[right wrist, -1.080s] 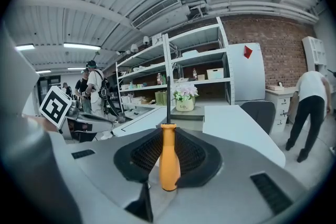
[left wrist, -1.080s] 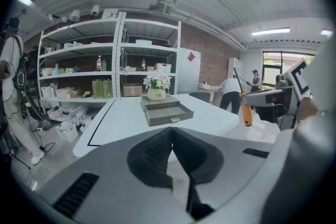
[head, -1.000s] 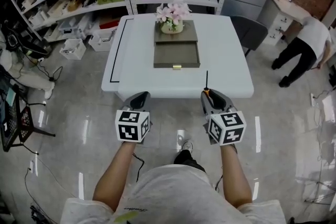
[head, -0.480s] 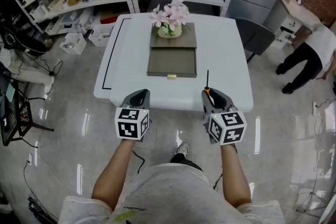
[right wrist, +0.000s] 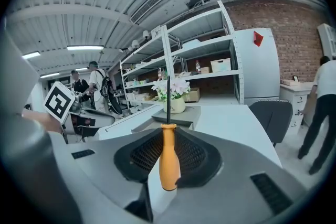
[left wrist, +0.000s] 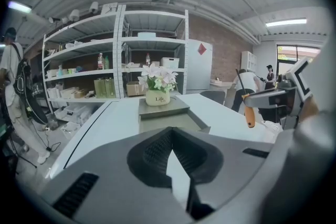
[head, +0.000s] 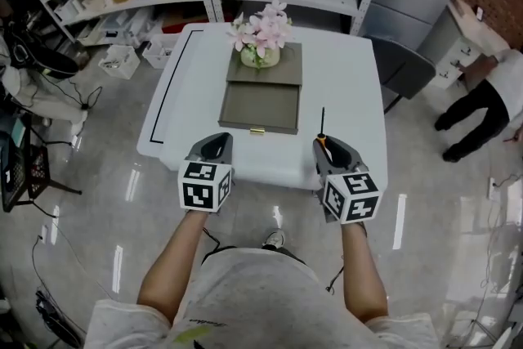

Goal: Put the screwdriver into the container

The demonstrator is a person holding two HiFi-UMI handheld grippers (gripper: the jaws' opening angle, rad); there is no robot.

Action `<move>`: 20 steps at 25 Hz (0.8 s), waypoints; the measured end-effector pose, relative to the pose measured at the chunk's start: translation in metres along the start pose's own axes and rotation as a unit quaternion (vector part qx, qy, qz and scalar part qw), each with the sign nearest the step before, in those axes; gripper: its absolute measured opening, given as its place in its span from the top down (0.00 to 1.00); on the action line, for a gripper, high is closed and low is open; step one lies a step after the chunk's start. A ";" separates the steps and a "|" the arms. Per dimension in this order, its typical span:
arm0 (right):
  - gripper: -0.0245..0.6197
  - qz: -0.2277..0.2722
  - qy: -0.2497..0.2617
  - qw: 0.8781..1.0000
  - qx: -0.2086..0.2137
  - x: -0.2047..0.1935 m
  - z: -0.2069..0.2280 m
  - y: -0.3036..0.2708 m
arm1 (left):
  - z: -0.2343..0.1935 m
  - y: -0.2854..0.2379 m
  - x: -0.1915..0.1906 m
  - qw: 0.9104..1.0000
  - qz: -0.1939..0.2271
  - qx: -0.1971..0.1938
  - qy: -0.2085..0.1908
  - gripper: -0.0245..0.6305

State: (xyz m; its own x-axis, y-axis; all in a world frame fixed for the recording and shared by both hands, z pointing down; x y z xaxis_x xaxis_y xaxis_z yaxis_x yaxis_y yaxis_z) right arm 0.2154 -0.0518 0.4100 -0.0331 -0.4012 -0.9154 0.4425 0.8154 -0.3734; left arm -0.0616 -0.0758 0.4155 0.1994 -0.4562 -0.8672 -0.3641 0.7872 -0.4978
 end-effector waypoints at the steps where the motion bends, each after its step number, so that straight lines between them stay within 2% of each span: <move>1: 0.85 -0.001 0.003 1.000 0.004 0.002 0.003 -0.003 | 0.000 -0.002 0.002 1.000 0.000 0.004 0.001 0.96; 10: 0.85 -0.012 0.038 0.999 0.028 0.021 0.019 -0.026 | -0.009 -0.012 0.006 1.000 -0.008 0.023 0.007 0.96; 20: 0.85 -0.047 0.105 0.992 0.052 0.044 0.011 -0.075 | -0.045 -0.044 0.015 1.000 -0.007 0.012 0.007 0.96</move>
State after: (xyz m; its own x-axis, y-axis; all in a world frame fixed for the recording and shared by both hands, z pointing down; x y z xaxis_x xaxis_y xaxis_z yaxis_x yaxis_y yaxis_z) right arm 0.1908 -0.1349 0.3998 -0.2589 -0.3685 -0.8929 0.5189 0.7266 -0.4503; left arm -0.0834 -0.1356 0.4251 0.1912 -0.4725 -0.8604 -0.3394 0.7906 -0.5096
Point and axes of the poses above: the fingertips, and each gripper's own axes: y backward along the fingers, z to its right, x out of its top, the point moved 9 cm from there along y, backward along the fingers, and after that the axes turned 1 degree about -z, right-handed, at the moved point
